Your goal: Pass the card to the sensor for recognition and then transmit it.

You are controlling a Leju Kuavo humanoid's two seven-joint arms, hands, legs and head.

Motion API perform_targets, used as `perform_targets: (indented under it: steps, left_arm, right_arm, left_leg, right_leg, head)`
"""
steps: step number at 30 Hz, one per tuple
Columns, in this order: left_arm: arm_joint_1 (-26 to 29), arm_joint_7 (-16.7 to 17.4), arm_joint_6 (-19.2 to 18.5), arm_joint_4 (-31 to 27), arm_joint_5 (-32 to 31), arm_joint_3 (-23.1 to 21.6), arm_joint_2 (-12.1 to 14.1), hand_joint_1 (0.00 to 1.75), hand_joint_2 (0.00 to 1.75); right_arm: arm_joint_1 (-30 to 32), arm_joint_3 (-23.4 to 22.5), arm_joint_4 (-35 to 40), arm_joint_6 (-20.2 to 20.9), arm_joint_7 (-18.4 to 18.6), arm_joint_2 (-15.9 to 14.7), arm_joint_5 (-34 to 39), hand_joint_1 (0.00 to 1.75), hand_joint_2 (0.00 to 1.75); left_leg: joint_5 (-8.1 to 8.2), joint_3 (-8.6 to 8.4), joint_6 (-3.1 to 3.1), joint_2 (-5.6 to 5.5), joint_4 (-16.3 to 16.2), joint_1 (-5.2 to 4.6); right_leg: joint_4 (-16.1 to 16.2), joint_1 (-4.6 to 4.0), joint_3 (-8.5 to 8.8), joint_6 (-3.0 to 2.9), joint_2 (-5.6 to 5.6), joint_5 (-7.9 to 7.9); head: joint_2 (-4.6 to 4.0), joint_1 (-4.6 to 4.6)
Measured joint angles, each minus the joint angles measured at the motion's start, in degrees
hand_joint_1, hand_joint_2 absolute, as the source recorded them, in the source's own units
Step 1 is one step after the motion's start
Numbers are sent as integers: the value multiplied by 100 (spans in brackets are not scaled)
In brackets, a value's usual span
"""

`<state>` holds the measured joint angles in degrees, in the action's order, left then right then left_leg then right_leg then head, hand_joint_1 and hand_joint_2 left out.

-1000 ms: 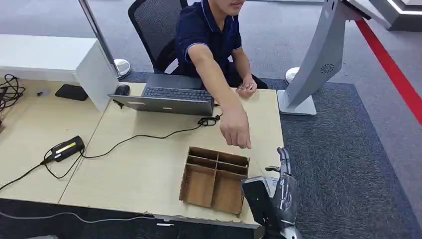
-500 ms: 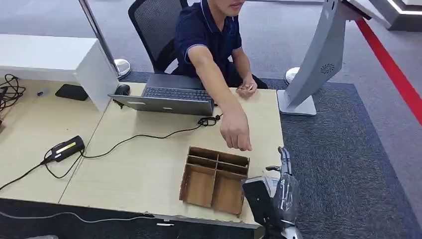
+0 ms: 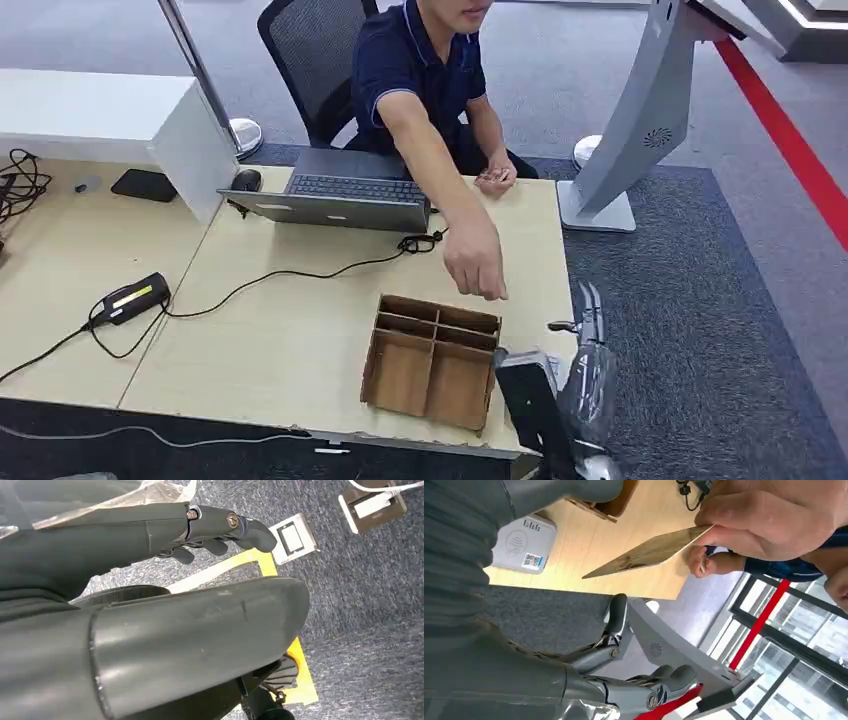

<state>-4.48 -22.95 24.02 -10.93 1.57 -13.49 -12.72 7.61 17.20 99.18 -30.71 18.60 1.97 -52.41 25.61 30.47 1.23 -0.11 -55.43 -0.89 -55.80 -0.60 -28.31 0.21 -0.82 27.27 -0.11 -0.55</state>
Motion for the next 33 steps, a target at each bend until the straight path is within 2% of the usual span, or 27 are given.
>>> perform_targets:
  steps: [2, 3, 4, 5, 33]
  left_arm:
    - [0, 0, 0, 0, 0, 0, 0, 0, 0]
    - [0, 0, 0, 0, 0, 2, 0, 0, 0]
    - [0, 0, 0, 0, 0, 2, 0, 0, 0]
    - [0, 0, 0, 0, 0, 2, 0, 0, 0]
    - [7, 0, 4, 0, 0, 52, 0, 0, 0]
  right_arm:
    - [-2, 11, 38, -2, 2, -13, -9, 0, 175]
    - [-4, 13, 53, -4, 7, -20, -15, 105, 175]
    - [-6, 16, 71, -7, 13, -29, -15, 145, 175]
    - [-6, 18, 86, -7, 33, -31, -15, 175, 175]
    - [-26, 118, 121, -9, 63, -123, 107, 175, 175]
  left_leg:
    - [0, 0, 0, 0, 0, 0]
    - [0, 0, 0, 0, 0, 0]
    - [0, 0, 0, 0, 0, 0]
    - [0, 0, 0, 0, 0, 0]
    - [0, 0, 0, 0, 0, 0]
  right_leg:
    - [0, 0, 0, 0, 0, 0]
    - [0, 0, 0, 0, 0, 0]
    - [0, 0, 0, 0, 0, 0]
    - [0, 0, 0, 0, 0, 0]
    - [0, 0, 0, 0, 0, 0]
  head:
    - [0, 0]
    - [0, 0]
    - [0, 0]
    - [0, 0]
    - [0, 0]
